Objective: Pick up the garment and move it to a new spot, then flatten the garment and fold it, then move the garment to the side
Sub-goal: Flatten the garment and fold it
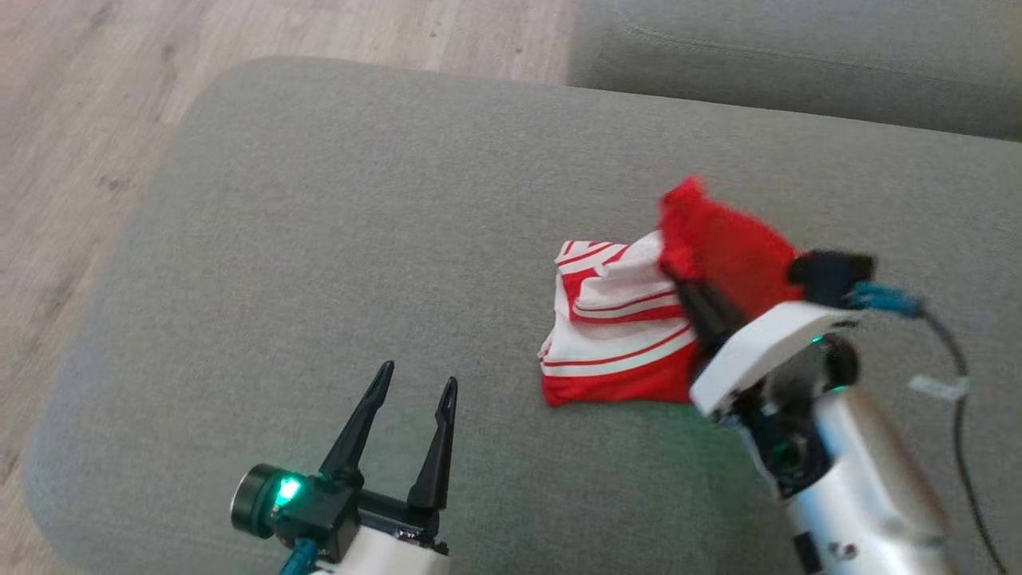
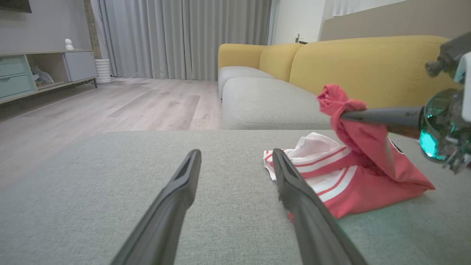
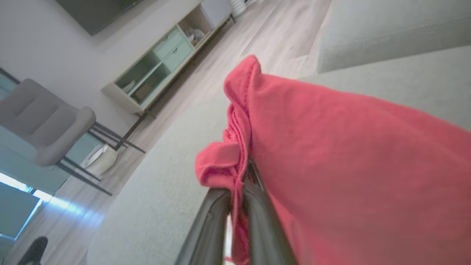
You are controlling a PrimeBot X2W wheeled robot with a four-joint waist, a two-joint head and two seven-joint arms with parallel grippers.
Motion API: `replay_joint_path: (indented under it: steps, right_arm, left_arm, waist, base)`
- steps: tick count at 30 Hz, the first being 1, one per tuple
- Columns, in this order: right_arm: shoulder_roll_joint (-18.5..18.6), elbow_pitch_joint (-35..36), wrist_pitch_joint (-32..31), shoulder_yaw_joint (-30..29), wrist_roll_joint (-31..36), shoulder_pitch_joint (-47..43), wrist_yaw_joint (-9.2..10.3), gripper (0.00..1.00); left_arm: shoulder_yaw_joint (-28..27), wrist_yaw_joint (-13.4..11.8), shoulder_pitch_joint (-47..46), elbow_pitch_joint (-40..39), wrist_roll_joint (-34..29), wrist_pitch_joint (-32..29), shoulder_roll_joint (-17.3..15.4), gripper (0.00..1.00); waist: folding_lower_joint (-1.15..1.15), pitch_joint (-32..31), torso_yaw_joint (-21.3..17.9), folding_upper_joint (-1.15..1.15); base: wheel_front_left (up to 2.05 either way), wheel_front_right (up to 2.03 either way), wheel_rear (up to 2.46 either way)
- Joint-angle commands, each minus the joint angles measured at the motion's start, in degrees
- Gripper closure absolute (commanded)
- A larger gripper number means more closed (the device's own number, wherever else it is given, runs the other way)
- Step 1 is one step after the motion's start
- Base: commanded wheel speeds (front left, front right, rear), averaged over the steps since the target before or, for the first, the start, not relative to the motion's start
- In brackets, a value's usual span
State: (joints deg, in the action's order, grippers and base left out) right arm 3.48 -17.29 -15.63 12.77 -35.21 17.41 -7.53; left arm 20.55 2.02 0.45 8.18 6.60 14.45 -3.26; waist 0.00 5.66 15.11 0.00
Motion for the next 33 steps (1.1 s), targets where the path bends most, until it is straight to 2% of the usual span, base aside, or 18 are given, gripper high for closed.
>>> replay_joint_path:
  steps: [1, 7, 9, 10, 11, 12, 18, 21, 23, 28, 33]
  right_arm:
    - [-0.57, 0.45, 1.78, 3.02, -0.65, 3.60, 0.04, 1.00]
    - [-0.59, -8.27, 9.09, 10.34, -5.23, 6.93, 0.04, 1.00]
    - [-0.59, -11.15, 11.75, 12.90, -8.04, 8.27, 0.04, 0.80]
    - [-0.59, -12.45, 12.92, 14.46, -9.56, 8.93, 0.04, 0.58]
    - [-0.59, -13.82, 14.32, 15.80, -10.75, 9.59, 0.04, 0.22]
    - [-0.59, -15.14, 15.60, 17.25, -11.69, 10.21, 0.04, 0.00]
    - [-0.59, -17.35, 22.49, 24.81, -17.71, 11.48, 0.04, 0.00]
    - [-0.59, -17.26, 26.45, 26.51, -17.39, 10.25, 0.04, 0.00]
    - [-0.54, -17.52, 28.57, 26.27, -14.93, 8.66, 0.04, 0.00]
    - [2.34, -13.66, 30.55, 18.95, -9.41, 1.78, 0.04, 0.00]
    - [4.28, -3.36, 30.60, 7.43, 4.49, -8.00, 0.04, 0.00]
  left_arm:
    - [-1.32, -0.23, -2.31, -1.58, 0.66, 0.55, 0.36, 0.00]
    - [-1.11, -0.57, -2.60, -1.06, 1.11, 0.55, 0.37, 0.00]
    - [-0.93, -0.55, -2.81, -0.89, 1.17, 0.55, 0.37, 0.00]
    - [-0.83, -0.55, -2.89, -0.80, 1.18, 0.55, 0.37, 0.00]
    - [-0.73, -0.55, -2.96, -0.70, 1.20, 0.55, 0.37, 0.00]
    - [-0.64, -0.54, -3.02, -0.59, 1.22, 0.55, 0.37, 0.00]
    - [-1.29, -0.95, -2.48, -0.24, 1.29, 0.55, 0.37, 0.00]
    - [-2.01, -1.37, -1.47, -0.31, 1.53, 0.55, 0.37, 0.00]
    - [-2.48, -1.63, -0.77, -0.49, 1.92, 0.55, 0.38, 0.00]
    - [-4.59, -2.63, 1.48, -1.57, 2.97, 0.55, 0.38, 0.00]
    - [-7.44, -4.75, 4.44, -2.98, 4.60, 0.55, 0.38, 0.00]
  waist:
    - [0.00, 0.36, 0.93, 0.00]
    - [0.00, 0.66, 2.38, 0.00]
    - [0.00, 0.78, 2.75, 0.00]
    - [0.00, 0.81, 2.89, 0.00]
    - [0.00, 0.80, 3.01, 0.00]
    - [0.00, 0.75, 3.12, 0.00]
    - [0.00, -0.20, 2.43, 0.00]
    - [0.00, -1.52, 1.42, 0.00]
    - [0.00, -2.63, 0.74, 0.00]
    - [0.00, -4.93, -1.61, 0.00]
    - [0.00, -7.21, -3.99, 0.00]
  base:
    - [0.00, 0.00, 0.00]
    - [0.00, 0.00, 0.00]
    - [0.00, 0.00, 0.00]
    - [0.00, 0.00, 0.00]
    - [0.00, 0.00, 0.00]
    - [0.00, 0.00, 0.00]
    - [0.00, 0.00, 0.00]
    - [0.00, 0.00, 0.00]
    - [0.00, 0.00, 0.00]
    - [0.00, 0.00, 0.00]
    - [0.00, 0.00, 0.00]
